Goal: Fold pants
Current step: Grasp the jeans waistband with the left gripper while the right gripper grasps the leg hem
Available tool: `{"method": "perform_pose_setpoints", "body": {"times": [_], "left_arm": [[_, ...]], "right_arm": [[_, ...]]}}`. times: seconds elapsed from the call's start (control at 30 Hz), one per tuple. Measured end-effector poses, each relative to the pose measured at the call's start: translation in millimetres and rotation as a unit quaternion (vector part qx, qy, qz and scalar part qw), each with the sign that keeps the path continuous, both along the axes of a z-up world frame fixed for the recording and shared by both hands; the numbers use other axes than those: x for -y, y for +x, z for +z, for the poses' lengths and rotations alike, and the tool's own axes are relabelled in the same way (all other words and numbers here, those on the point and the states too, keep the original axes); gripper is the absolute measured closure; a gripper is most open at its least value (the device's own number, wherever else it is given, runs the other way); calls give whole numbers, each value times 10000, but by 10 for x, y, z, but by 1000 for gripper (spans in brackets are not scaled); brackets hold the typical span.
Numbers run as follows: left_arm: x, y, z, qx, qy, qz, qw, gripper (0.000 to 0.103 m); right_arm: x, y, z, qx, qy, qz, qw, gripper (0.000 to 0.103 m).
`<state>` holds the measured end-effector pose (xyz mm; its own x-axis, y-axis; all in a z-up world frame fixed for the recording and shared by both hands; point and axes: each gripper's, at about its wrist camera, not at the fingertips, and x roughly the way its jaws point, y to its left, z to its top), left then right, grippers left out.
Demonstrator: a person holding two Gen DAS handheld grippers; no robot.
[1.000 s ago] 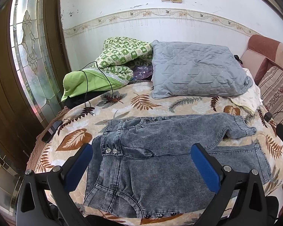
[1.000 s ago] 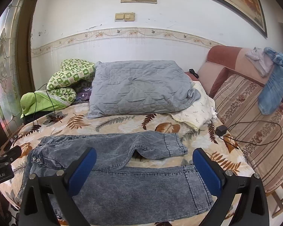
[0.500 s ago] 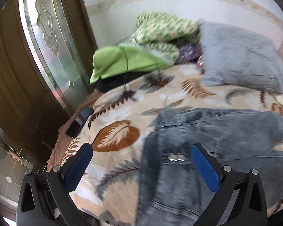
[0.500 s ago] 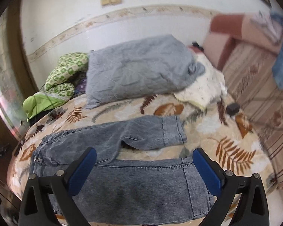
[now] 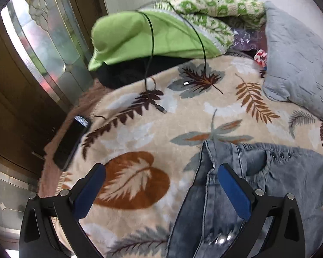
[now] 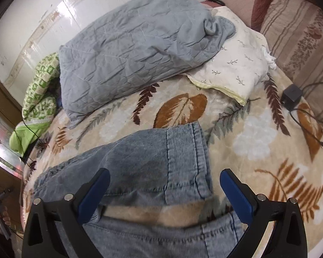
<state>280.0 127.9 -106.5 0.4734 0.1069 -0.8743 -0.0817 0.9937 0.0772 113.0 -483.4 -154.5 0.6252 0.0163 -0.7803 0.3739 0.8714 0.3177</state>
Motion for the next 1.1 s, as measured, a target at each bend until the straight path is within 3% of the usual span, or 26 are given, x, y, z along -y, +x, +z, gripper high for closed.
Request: {"method": "perform_pose_setpoints", "body": {"times": [0.17,0.3,0.37,0.5,0.53,0.67,0.77,0.9,1.0,1.1], "left_arm": [[144,308,-275,-492,-552,25,9973,0],[337,499,-534,-727,-494,-35,9961,3],[343,573,-635,-864,-581,76,9945,17],[360,670,-816,-1117,-1157,199,9868,24],[399,677,-840,-1148,-1220,163,9857,31],[598,719,-932,-1256,-1190,-173,9848,57],[674,744,-977,-1200,-1112,-255,9862,70],[694,781,-1007,-1102,-1209,-172,9864,70],[720,792,-1012,-1087,-1307,-241,9851,60],[742,782,-1015,-1013,-1267,-211,9865,61]], "right_arm": [[21,261,-113,-127,-9,57,9999,0],[133,351,-215,-183,140,-75,9997,0],[194,383,-245,-182,165,-109,9996,0],[311,428,-303,-163,292,-147,9993,0],[332,451,-323,-183,296,-135,9993,0],[435,566,-419,-235,472,-51,9986,0],[544,659,-482,-251,603,-44,9979,0],[661,781,-541,-324,553,-36,9979,1],[755,880,-626,-383,630,-52,9973,4],[783,1005,-729,-492,530,-79,9974,8]]}}
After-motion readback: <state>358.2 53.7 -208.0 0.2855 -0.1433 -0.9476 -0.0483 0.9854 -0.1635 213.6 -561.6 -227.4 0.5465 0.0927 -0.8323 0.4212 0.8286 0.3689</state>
